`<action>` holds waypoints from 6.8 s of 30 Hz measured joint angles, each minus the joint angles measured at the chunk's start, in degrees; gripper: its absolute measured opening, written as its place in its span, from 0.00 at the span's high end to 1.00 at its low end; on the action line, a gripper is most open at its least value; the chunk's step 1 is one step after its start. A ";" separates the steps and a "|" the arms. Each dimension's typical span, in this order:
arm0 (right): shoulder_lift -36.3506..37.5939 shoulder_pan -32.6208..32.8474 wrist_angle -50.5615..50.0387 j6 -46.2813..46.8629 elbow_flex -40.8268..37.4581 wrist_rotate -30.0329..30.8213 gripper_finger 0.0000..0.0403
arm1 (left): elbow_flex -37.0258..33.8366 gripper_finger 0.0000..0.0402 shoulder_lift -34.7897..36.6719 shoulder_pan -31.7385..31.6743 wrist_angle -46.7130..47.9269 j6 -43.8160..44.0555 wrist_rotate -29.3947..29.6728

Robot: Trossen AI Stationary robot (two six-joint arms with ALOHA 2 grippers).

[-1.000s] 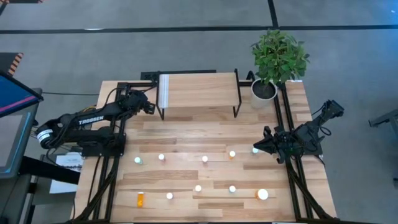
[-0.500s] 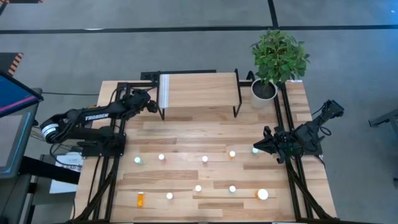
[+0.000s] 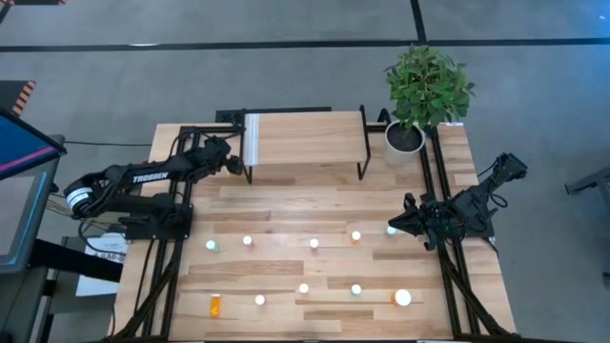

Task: Pick and place medicine bottles onto shelf by color
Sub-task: Put the top large orange pill bottle on the shelf

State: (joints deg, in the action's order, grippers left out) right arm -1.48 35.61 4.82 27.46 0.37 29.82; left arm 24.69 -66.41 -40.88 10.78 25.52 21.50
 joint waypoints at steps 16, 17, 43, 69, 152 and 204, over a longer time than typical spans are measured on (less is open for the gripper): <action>0.00 -0.01 0.00 0.01 0.01 0.00 0.87 | -0.02 0.18 5.83 0.00 8.22 -10.94 -7.29; 0.00 -0.01 0.00 0.01 0.00 0.01 0.87 | -0.02 0.18 7.05 0.00 8.64 -10.68 -7.28; 0.01 -0.01 0.02 0.01 -0.01 0.00 0.87 | -0.04 0.50 33.42 30.35 22.66 17.10 -4.31; -0.01 0.00 0.09 0.00 0.01 0.02 0.87 | -0.02 0.20 10.23 30.84 23.79 22.26 6.51; 0.01 0.00 0.11 0.01 -0.01 0.01 0.87 | 0.02 0.58 -0.63 23.33 22.32 31.61 6.26; 0.00 0.00 0.11 0.01 0.01 0.00 0.87 | 0.02 0.61 24.50 46.71 -34.90 -29.28 27.62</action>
State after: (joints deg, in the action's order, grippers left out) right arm -1.48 35.61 4.93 27.46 0.38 29.82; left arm 24.71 -41.91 5.82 -24.12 -3.76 49.12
